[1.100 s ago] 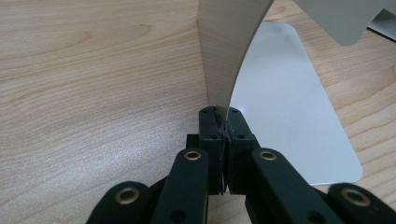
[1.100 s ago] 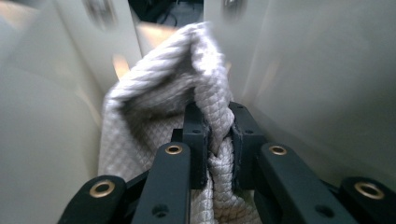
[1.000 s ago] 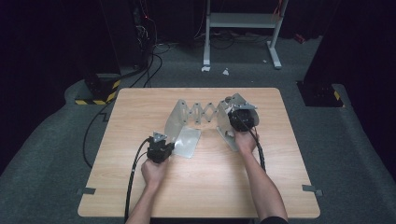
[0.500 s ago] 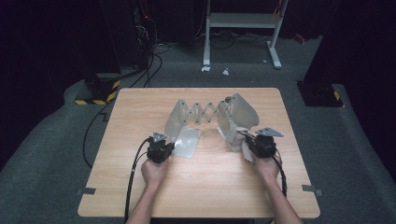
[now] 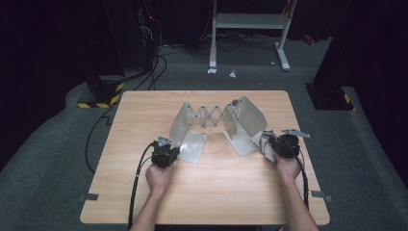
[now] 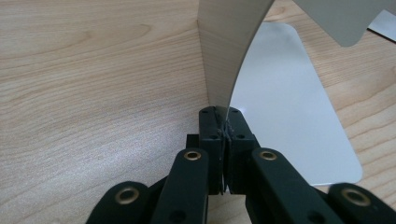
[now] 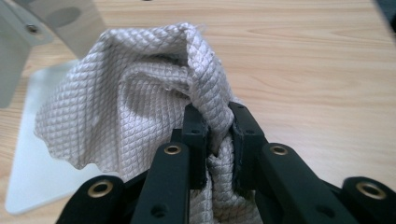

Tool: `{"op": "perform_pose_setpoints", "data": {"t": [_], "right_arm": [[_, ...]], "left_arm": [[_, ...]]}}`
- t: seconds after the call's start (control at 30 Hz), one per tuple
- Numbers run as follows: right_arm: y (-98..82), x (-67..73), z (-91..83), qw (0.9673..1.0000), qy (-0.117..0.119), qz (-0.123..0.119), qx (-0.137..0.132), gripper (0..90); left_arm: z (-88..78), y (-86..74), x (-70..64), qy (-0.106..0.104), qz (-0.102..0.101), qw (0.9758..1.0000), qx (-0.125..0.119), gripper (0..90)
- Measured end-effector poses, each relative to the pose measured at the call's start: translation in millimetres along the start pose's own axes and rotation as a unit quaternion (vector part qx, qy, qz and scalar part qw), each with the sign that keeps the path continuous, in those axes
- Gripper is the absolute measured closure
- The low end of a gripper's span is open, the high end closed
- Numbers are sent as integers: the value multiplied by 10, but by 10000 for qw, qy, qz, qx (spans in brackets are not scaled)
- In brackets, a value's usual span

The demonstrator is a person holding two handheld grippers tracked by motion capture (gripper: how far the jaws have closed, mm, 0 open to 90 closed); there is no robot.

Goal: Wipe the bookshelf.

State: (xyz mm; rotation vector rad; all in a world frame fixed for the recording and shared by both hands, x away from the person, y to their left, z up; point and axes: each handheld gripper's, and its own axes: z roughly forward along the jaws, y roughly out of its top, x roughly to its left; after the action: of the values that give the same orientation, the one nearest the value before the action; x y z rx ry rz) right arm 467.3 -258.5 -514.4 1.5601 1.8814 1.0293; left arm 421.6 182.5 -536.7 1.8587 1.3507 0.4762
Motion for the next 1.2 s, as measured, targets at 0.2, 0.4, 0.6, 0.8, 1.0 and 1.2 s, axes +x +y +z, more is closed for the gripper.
{"op": "perform_pose_setpoints", "data": {"t": [0.2, 0.4, 0.6, 0.8, 1.0, 1.2], "right_arm": [[-58, 138, 83, 9996, 239, -93, 135, 791], [-142, 350, 34, 9973, 589, -338, 280, 792], [-240, 577, -40, 9949, 773, -565, 302, 791], [-142, 475, 27, 9969, 663, -295, 320, 790], [18, 524, -34, 9956, 881, -319, -67, 791], [157, 564, -272, 9928, 1024, -476, -408, 792]], "left_arm": [[0, 0, 0, -25, 11, 10000, -1, 876], [-2, -2, -14, 20, 62, 10000, -2, 875], [-5, -4, -7, -2, 38, 10000, 3, 874], [-5, -3, -5, 6, 44, 10000, 5, 874], [-5, -4, -13, 30, 60, 10000, -1, 874], [-4, -4, -9, 14, 36, 10000, -3, 874]]}}
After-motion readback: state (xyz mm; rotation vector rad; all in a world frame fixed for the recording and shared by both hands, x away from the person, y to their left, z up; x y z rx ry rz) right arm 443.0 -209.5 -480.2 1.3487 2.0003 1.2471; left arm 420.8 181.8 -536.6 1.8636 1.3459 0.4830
